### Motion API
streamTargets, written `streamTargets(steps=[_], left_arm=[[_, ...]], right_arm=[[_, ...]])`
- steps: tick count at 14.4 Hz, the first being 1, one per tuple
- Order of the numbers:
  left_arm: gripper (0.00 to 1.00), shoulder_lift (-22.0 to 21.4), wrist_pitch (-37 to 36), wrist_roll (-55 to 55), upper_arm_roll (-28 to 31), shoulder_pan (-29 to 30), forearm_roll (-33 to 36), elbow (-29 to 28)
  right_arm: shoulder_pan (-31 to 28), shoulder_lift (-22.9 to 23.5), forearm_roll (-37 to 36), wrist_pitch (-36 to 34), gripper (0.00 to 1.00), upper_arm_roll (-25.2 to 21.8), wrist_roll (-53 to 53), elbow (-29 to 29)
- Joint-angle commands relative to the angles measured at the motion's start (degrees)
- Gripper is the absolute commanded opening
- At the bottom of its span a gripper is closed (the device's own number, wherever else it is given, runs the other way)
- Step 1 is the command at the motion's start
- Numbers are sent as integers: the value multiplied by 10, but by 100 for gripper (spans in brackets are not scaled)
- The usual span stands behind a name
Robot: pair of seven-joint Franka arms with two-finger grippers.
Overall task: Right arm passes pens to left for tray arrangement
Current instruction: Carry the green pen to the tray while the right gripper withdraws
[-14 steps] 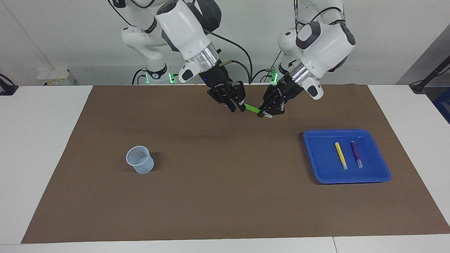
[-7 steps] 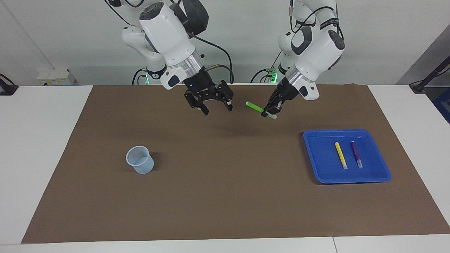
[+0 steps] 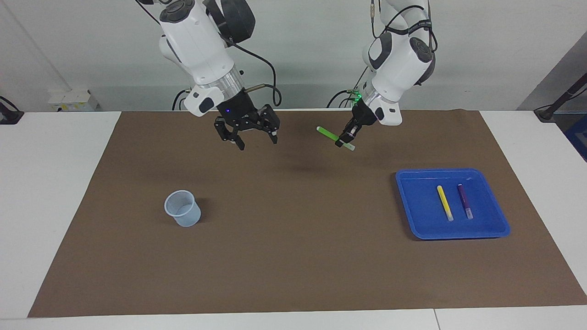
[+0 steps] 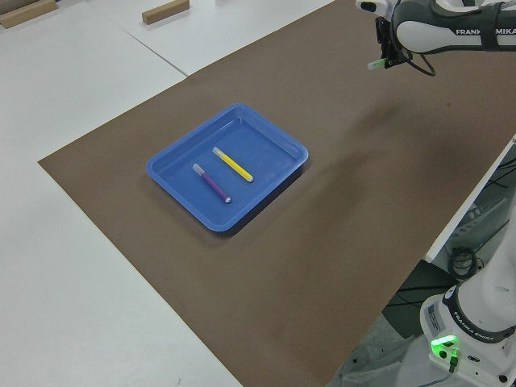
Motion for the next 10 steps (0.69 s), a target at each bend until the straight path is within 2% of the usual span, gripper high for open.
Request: streamTargets(steps=[1, 5, 6, 8, 10], left_arm=[[0, -31, -10, 115, 7, 5, -1, -40], [0, -20, -10, 266, 6, 23, 5, -54], [0, -15, -10, 298, 6, 29, 26, -53], [0, 1, -8, 339, 5, 32, 122, -47], [0, 45, -6, 380, 6, 31, 227, -25]], right_arm=[[-30, -11, -35, -31, 100, 4, -62, -5], [-72, -21, -44, -82, 100, 3, -117, -6], [-78, -23, -48, -91, 100, 3, -118, -6], [-80, -27, -88, -110, 100, 4, -138, -8], [-79, -38, -100, -119, 100, 6, -153, -11]])
